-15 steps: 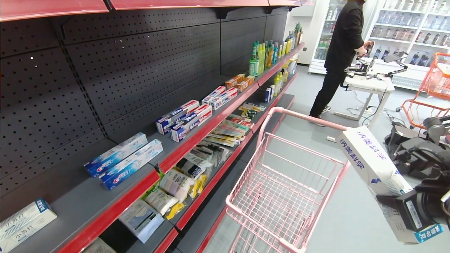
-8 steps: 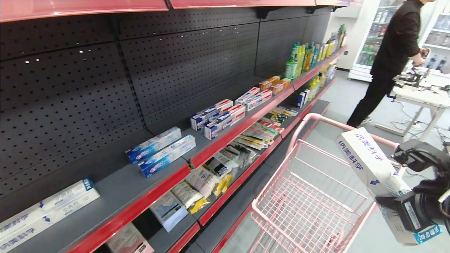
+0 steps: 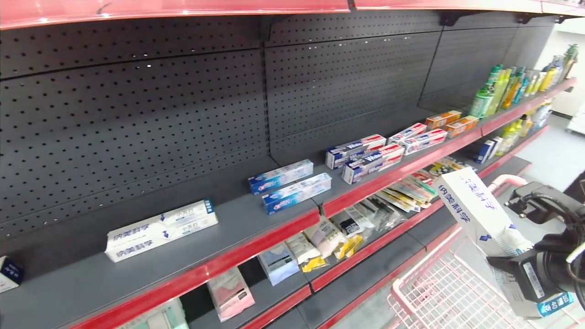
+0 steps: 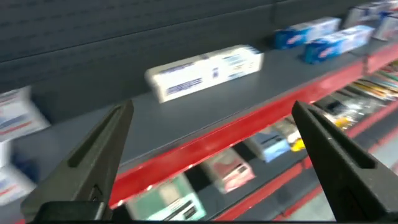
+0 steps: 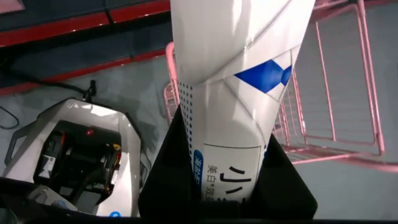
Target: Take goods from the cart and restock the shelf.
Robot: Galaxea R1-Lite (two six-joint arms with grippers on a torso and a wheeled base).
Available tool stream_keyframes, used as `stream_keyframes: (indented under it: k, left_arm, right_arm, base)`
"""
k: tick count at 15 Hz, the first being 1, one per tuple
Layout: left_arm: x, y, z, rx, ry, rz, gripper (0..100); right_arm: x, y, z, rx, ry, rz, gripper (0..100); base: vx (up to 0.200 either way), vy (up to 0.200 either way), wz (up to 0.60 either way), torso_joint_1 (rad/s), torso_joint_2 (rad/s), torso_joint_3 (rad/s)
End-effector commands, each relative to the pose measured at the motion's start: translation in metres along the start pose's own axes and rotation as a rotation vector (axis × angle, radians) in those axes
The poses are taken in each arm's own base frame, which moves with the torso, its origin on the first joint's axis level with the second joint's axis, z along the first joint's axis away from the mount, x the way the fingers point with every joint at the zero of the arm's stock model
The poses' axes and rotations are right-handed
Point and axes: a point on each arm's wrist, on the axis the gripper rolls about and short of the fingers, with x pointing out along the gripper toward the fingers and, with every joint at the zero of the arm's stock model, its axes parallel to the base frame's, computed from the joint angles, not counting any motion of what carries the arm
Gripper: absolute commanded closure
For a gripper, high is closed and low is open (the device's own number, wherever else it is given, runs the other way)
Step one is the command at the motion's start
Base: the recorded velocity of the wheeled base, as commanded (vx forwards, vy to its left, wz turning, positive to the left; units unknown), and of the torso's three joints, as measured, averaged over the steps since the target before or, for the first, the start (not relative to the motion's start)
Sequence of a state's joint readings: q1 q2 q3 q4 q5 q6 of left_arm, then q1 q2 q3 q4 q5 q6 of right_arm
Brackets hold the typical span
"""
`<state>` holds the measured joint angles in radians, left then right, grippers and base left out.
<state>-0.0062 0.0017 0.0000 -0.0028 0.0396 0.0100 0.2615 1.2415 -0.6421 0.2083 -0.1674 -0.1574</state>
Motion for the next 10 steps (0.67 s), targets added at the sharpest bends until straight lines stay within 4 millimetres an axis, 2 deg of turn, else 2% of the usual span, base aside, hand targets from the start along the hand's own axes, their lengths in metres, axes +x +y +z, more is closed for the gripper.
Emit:
stream_keyframes:
  k: [1,10]
  left_arm:
    - [0.0001,0.0000,0.0001,0.001,0.001,0.000,0]
    - [0.0001,0.0000,0.0001,-0.001,0.001,0.000,0]
  right_arm:
    - [0.0012,0.0008,0.0003,-0.004,0.004,0.004,100]
    - [0.0037,0.0017,0.0005,-0.008,0.013,0.004,100]
  base:
    - [0.000,0.000,0.60,-0.002,0.01,0.007]
    - [0.000,0.000,0.60,0.003,0.00,0.003]
